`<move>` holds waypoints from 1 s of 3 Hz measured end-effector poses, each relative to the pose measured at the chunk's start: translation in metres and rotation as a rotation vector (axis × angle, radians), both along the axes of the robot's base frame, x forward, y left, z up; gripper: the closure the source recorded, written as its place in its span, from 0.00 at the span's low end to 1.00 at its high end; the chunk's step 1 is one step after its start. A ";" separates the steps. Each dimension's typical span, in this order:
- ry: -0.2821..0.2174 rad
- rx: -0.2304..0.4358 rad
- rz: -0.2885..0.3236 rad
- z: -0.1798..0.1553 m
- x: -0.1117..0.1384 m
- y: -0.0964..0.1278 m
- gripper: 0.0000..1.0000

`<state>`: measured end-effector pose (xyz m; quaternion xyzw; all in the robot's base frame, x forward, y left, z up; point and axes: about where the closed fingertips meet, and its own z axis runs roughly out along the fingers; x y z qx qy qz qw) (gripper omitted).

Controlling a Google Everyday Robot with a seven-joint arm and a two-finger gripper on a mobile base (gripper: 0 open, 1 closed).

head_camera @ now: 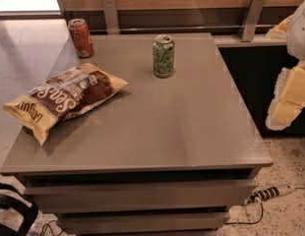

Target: Pick green can

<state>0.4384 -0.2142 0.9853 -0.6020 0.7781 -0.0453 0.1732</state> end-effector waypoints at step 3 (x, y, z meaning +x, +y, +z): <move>-0.080 0.133 0.026 0.002 0.023 0.012 0.00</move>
Offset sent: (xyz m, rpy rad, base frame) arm 0.0225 0.0060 0.0044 0.0984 -0.0504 0.0202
